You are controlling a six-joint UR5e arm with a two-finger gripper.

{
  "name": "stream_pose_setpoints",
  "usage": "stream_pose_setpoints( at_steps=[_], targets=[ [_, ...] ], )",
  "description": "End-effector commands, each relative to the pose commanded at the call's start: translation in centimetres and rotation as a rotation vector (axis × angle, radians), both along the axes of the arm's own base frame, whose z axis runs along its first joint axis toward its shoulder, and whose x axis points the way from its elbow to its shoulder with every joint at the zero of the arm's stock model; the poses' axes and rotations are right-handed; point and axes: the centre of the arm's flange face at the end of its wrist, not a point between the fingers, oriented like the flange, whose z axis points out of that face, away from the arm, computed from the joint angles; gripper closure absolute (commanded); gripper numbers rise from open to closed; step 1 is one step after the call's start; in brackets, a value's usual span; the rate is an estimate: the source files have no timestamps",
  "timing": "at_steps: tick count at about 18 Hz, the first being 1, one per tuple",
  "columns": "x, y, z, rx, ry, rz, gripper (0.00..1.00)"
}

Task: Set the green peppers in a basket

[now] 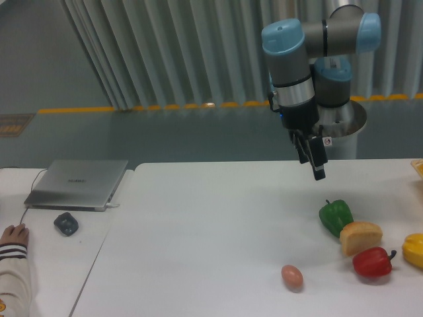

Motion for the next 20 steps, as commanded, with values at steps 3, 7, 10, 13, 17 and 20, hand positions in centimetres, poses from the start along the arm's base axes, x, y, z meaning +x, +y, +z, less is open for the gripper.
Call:
stream_pose_setpoints(
  at_steps=[3,7,10,13,17,20],
  targets=[
    [0.3,-0.2,0.4,0.007,0.005,0.0,0.0],
    [0.7,-0.6,1.3,0.02,0.012,-0.002,0.0],
    [1.1,-0.7,1.3,0.024,0.004,-0.006,0.0],
    [1.0,-0.6,0.9,0.016,0.002,-0.005,0.0],
    [0.8,-0.5,0.5,0.005,0.003,-0.001,0.0],
    [0.5,-0.2,0.0,-0.001,-0.002,0.0,0.0]
  ],
)
